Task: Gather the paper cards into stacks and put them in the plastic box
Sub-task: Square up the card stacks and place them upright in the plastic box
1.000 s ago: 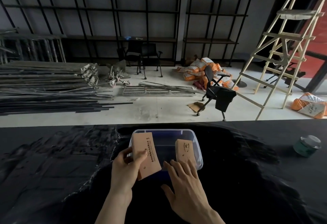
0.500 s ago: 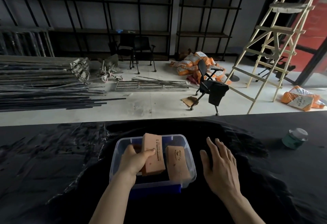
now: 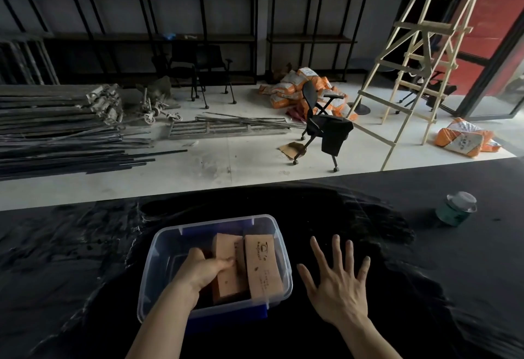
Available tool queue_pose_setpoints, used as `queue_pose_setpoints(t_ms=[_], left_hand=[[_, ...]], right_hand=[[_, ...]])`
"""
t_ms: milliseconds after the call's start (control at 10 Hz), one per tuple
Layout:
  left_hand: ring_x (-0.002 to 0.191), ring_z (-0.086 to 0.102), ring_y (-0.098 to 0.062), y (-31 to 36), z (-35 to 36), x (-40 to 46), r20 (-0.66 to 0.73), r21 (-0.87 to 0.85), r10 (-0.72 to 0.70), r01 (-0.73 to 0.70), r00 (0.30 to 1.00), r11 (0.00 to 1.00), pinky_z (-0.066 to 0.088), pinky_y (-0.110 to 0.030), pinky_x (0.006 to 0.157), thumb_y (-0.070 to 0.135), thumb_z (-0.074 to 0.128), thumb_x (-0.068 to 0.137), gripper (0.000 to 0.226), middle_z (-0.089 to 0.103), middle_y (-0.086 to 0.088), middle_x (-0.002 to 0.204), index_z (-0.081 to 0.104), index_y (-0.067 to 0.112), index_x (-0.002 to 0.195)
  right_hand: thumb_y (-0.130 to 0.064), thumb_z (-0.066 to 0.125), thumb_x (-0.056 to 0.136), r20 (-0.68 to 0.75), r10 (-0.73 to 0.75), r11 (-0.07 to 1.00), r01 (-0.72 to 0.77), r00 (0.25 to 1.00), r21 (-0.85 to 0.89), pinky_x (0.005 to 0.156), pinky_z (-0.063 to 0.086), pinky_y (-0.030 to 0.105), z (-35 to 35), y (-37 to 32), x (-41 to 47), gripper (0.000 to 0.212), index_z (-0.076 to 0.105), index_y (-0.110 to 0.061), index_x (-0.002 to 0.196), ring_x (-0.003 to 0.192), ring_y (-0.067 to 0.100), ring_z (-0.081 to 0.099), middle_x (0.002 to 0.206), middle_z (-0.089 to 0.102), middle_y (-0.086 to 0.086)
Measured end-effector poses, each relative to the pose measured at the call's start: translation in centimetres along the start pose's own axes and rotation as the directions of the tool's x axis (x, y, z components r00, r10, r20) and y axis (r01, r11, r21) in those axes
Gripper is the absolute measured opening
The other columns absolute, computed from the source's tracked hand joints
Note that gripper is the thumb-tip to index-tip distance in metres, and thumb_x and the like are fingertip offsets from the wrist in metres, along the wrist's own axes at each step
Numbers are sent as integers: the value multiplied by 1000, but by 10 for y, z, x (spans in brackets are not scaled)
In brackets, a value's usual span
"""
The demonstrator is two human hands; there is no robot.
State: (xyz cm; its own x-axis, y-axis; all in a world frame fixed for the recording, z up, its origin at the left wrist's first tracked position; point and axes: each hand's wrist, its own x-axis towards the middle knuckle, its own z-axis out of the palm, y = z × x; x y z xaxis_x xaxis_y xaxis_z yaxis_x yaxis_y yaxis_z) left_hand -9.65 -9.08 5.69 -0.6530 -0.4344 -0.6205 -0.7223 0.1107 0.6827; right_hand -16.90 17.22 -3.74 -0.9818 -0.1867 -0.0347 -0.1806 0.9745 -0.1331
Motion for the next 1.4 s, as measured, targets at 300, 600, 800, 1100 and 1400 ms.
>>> queue_pose_setpoints(t_ms=[300, 600, 800, 1100, 1400], left_hand=[[135, 53, -29, 10, 4, -9, -49, 372, 133, -106, 990, 922, 46, -38, 101, 59, 56, 92, 73, 54, -10, 148, 47, 11, 146], [76, 55, -6, 3, 23, -5, -74, 415, 211, -163, 975, 895, 41, -22, 62, 46, 58, 96, 38, 66, 7, 100, 62, 17, 121], [90, 59, -13, 4, 26, 0, -76, 416, 202, -153, 977, 896, 45, -28, 76, 45, 59, 96, 40, 70, 1, 117, 61, 18, 125], [99, 61, -16, 6, 13, -8, -50, 501, 246, -189, 968, 845, 53, -35, 89, 59, 51, 94, 52, 65, 5, 109, 59, 20, 128], [148, 34, -25, 4, -52, -55, -255, 825, 561, -125, 787, 551, 33, -42, 120, 74, 42, 87, 85, 43, -2, 157, 35, 23, 155]], right_hand=[[-81, 5, 89, -10, -4, 1000, 4, 1000, -8, 121, -4, 68, 5, 1, 1, 79, -2, -45, 159, 155, 35, -16, 172, -4, 10], [-83, 2, 87, -1, 8, 1000, -8, 1000, -17, 121, -4, 67, 4, 1, 2, 81, -4, -46, 159, 155, 35, -15, 172, -4, 9], [-82, 2, 88, -25, 6, 1000, -7, 1000, -11, 121, 1, 69, 7, 2, 2, 81, 7, -45, 160, 156, 36, -6, 172, 7, 11], [-83, -1, 85, 79, 9, 1000, -7, 997, -17, 121, -5, 68, -2, -1, 1, 83, -2, -46, 159, 155, 35, -14, 172, -4, 9], [-79, 17, 92, 108, -11, 995, 0, 994, 99, 123, 19, 55, -84, -28, 19, 79, 21, -39, 159, 155, 33, 11, 170, 16, 9]])
